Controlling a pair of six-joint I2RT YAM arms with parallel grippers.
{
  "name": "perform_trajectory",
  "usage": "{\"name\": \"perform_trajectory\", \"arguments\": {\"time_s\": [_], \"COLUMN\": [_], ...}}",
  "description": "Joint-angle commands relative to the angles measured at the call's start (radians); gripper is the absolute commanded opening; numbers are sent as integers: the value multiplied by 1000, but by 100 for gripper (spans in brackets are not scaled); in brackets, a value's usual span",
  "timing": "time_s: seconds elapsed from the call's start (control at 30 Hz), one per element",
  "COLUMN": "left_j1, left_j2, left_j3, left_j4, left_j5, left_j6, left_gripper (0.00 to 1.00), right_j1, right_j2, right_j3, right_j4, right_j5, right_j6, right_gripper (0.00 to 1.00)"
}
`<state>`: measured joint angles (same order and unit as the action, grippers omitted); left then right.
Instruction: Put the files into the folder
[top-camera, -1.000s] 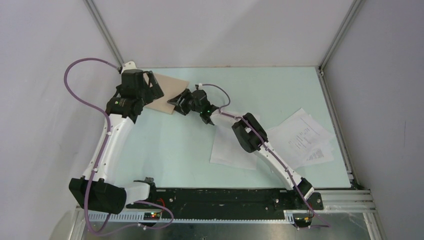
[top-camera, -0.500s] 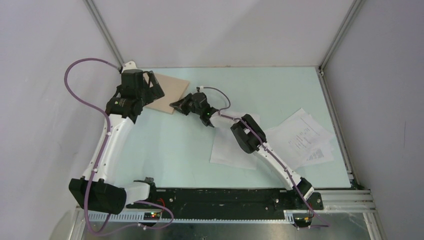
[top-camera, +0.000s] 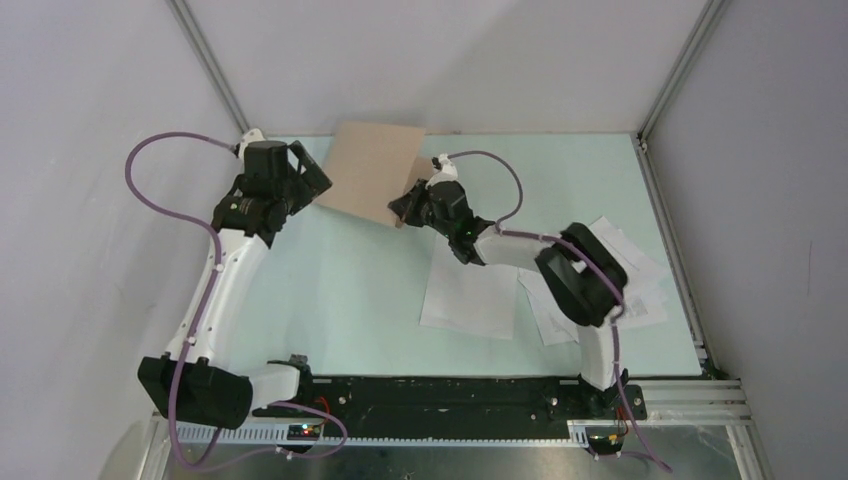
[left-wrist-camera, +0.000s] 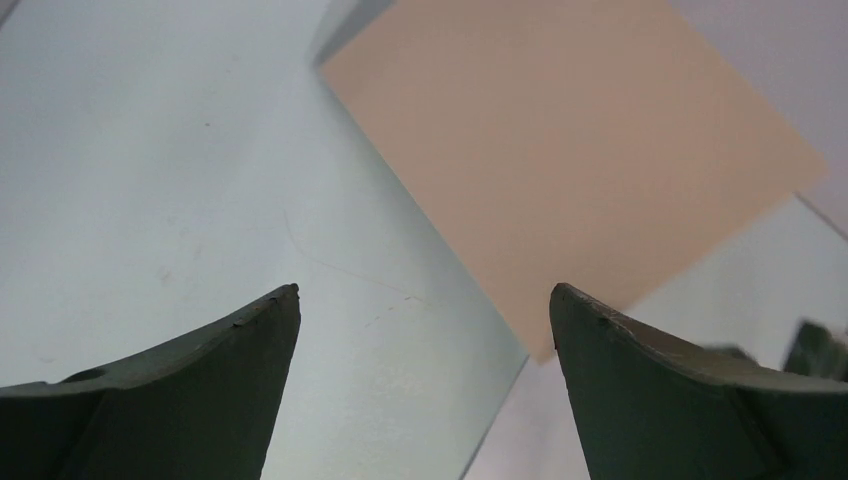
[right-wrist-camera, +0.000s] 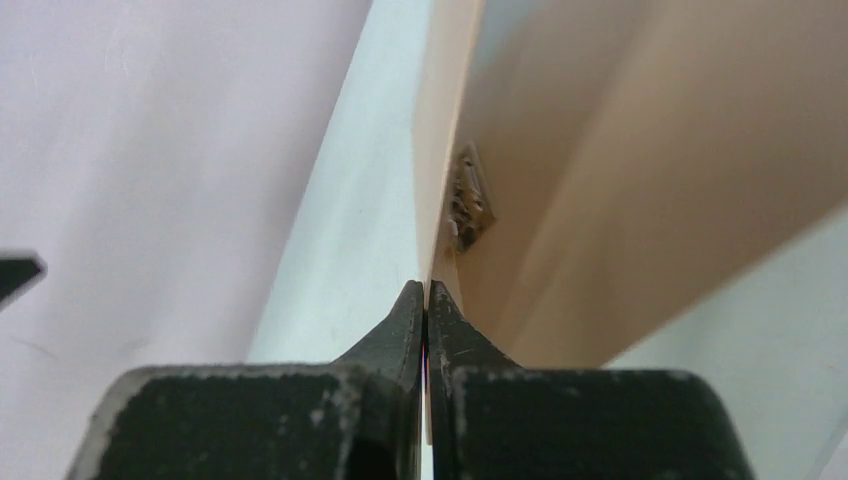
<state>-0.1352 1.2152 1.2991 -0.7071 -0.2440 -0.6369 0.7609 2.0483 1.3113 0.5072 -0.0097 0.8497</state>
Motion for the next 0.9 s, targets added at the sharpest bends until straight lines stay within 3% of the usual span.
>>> {"name": "perform_trajectory", "arguments": {"time_s": [0.0, 0.3, 0.47, 0.7, 0.87], "left_j1": [-2, 0, 0, -1, -1], "left_j2": [30, 131, 217, 208, 152], "left_j3": [84, 254, 344, 253, 129], "left_j4": [12, -21, -67, -85, -84], "left_j5": [10, -3, 13, -16, -52], "left_j6": [-153, -295, -263, -251, -253], "left_gripper": [100, 100, 100, 99, 89], "right_j1": [116, 303, 361, 414, 427], "right_j2": [-164, -209, -177, -128, -114], "right_j3": [-94, -161, -160, -160, -161], "right_j4": [27, 55, 91, 147, 149], "right_j5": [208, 433, 500, 553, 570], "right_j6": [-436, -807, -988, -1150, -1168], "right_gripper": [0, 0, 0, 0, 0]}}
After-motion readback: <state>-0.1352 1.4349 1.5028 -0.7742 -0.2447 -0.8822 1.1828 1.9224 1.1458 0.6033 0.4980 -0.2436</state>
